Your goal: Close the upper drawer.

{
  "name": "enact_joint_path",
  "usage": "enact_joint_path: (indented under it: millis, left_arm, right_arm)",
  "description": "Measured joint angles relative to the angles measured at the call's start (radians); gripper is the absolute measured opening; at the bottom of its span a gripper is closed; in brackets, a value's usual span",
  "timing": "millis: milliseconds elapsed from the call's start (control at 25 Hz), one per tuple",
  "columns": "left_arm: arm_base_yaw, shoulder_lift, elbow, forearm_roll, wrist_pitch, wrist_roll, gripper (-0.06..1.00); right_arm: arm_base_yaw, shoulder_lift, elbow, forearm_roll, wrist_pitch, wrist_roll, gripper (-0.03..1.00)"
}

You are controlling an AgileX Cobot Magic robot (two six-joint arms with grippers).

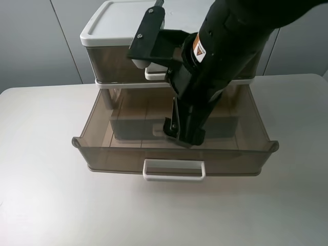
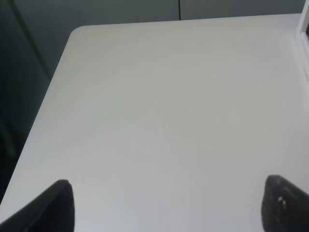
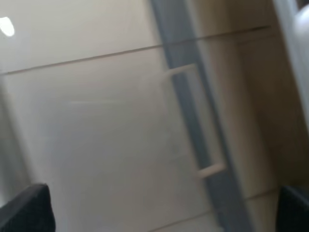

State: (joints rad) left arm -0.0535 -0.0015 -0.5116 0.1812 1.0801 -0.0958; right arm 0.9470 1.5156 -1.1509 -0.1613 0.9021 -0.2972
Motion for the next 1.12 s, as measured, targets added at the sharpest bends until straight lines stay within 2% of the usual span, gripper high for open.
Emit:
enact_joint_path:
  millis: [160, 240, 360, 480, 640, 720, 840, 920, 1120]
  left_arm:
    - [0.000, 0.000, 0.000, 0.000, 0.000, 0.000, 0.74]
    - [0.000, 0.000, 0.000, 0.000, 0.000, 0.000, 0.74]
    - [0.000, 0.000, 0.000, 0.000, 0.000, 0.000, 0.74]
    - [0.000, 0.000, 0.000, 0.000, 0.000, 0.000, 0.74]
    - [0.000, 0.000, 0.000, 0.000, 0.000, 0.000, 0.74]
    - [0.000, 0.000, 0.000, 0.000, 0.000, 0.000, 0.74]
    - [0.000, 0.000, 0.000, 0.000, 0.000, 0.000, 0.74]
    - [0.000, 0.000, 0.000, 0.000, 0.000, 0.000, 0.74]
    - [0.000, 0.000, 0.000, 0.000, 0.000, 0.000, 0.74]
  right_arm:
    - [0.039, -0.073, -0.038, 0.173, 0.104, -0.004, 0.70]
    - [0.039, -0.113, -0.042, 0.218, 0.140, 0.019, 0.70]
    - [-0.017, -0.175, -0.042, 0.230, 0.204, 0.081, 0.70]
    - [-0.130, -0.243, -0.042, 0.224, 0.262, 0.137, 0.70]
    - [-0.376, -0.364, -0.042, 0.161, 0.304, 0.179, 0.70]
    - [-0.509, -0.430, -0.042, 0.088, 0.308, 0.202, 0.70]
    - [-0.645, -0.513, -0.042, -0.029, 0.313, 0.237, 0.70]
    - [-0.675, -0.559, -0.042, -0.070, 0.316, 0.245, 0.70]
    - [-0.682, -0.649, -0.007, -0.153, 0.316, 0.272, 0.70]
